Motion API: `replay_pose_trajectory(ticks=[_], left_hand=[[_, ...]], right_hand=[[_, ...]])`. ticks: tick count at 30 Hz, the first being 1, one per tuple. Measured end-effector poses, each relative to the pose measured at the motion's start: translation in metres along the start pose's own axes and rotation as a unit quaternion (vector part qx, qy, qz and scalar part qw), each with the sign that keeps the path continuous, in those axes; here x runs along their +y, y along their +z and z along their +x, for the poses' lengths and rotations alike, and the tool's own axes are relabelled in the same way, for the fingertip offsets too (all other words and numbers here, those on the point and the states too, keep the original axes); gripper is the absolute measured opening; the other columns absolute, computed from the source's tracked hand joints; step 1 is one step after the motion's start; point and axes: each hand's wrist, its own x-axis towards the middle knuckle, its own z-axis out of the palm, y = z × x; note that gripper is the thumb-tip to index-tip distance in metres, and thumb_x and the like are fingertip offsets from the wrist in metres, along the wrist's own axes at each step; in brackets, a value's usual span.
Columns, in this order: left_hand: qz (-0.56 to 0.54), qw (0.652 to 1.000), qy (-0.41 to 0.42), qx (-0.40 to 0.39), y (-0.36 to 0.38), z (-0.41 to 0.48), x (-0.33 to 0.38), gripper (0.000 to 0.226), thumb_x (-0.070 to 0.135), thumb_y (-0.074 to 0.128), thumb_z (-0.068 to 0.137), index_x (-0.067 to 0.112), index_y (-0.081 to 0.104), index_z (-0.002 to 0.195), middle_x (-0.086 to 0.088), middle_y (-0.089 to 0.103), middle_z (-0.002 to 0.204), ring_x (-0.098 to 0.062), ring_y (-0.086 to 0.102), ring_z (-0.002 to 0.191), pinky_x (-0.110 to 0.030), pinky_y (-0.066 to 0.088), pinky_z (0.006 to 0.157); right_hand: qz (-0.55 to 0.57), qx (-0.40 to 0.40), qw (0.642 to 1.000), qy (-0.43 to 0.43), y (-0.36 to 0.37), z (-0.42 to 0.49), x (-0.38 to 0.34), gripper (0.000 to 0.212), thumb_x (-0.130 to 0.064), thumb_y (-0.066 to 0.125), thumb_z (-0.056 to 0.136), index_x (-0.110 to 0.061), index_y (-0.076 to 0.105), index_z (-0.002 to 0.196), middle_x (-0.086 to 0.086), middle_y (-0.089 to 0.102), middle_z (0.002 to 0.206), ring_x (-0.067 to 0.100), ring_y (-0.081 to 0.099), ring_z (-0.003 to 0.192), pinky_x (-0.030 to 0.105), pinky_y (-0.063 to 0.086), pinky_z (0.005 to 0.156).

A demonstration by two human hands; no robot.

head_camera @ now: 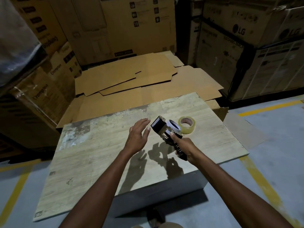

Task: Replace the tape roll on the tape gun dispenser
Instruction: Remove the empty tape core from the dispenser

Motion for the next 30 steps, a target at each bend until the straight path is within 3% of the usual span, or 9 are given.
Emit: replay_pose_trajectory(ticks=[5,9,11,17,23,26,30], left_hand=[[-0.112,0.981,-0.097,-0.122,0.009,0.010,-0.036,0.046,0.022,0.048,0.111,0.022,0.046,0.157,-0.001,0.048,0.159,-0.022,0.041,0.148,-0.051,0.036,0.120],[-0.093,0.977,-0.135,-0.136,0.018,0.024,-0.067,0.047,0.018,0.049,0.111,0.016,0.045,0.157,-0.008,0.042,0.162,-0.026,0.035,0.152,-0.043,0.030,0.123],[-0.043,0.981,-0.118,-0.151,0.025,0.030,-0.089,0.046,0.017,0.048,0.110,0.017,0.046,0.156,-0.010,0.041,0.163,-0.029,0.030,0.154,-0.043,0.027,0.123],[0.052,0.971,-0.080,-0.221,0.045,0.048,-0.137,0.054,0.010,0.049,0.106,0.025,0.044,0.158,-0.002,0.032,0.169,-0.023,0.015,0.160,-0.056,0.023,0.121],[0.092,0.958,-0.050,-0.267,0.059,0.061,-0.160,0.057,0.012,0.047,0.109,0.028,0.034,0.162,0.002,0.016,0.174,-0.021,0.000,0.161,-0.054,0.017,0.122],[0.152,0.952,-0.015,-0.266,0.065,0.069,-0.167,0.068,0.010,0.051,0.105,0.033,0.026,0.164,0.001,0.006,0.175,-0.023,-0.011,0.161,-0.054,0.012,0.124],[0.186,0.943,-0.029,-0.276,0.068,0.083,-0.170,0.078,0.012,0.056,0.103,0.042,0.017,0.164,-0.003,-0.009,0.175,-0.025,-0.021,0.158,-0.058,0.005,0.124]], right_hand=[[-0.086,0.032,0.995,-0.036,0.027,0.032,0.028,0.048,-0.051,0.063,0.097,-0.004,0.072,0.099,0.007,0.062,0.066,0.024,0.059,0.055,0.035,0.047,0.057],[-0.172,0.085,0.979,-0.063,0.053,0.058,0.052,0.045,-0.047,0.060,0.100,-0.008,0.057,0.122,0.006,0.067,0.102,0.024,0.063,0.089,0.032,0.046,0.071],[-0.182,0.102,0.976,-0.061,0.065,0.070,0.060,0.046,-0.043,0.056,0.103,-0.008,0.048,0.131,0.006,0.063,0.110,0.024,0.060,0.095,0.033,0.044,0.076],[-0.179,0.139,0.972,-0.059,0.094,0.094,0.077,0.042,-0.040,0.045,0.108,-0.011,0.039,0.137,0.013,0.065,0.116,0.028,0.060,0.095,0.034,0.044,0.076],[-0.189,0.122,0.974,-0.042,0.100,0.113,0.092,0.035,-0.036,0.040,0.110,-0.017,0.035,0.139,0.011,0.063,0.120,0.025,0.061,0.099,0.031,0.044,0.078],[-0.226,0.107,0.967,-0.056,0.091,0.119,0.091,0.034,-0.036,0.050,0.107,-0.015,0.043,0.133,0.007,0.067,0.110,0.022,0.063,0.094,0.030,0.044,0.070],[-0.291,0.062,0.951,-0.088,0.079,0.124,0.083,0.026,-0.030,0.056,0.105,-0.017,0.056,0.127,0.003,0.070,0.099,0.015,0.065,0.084,0.015,0.042,0.061]])
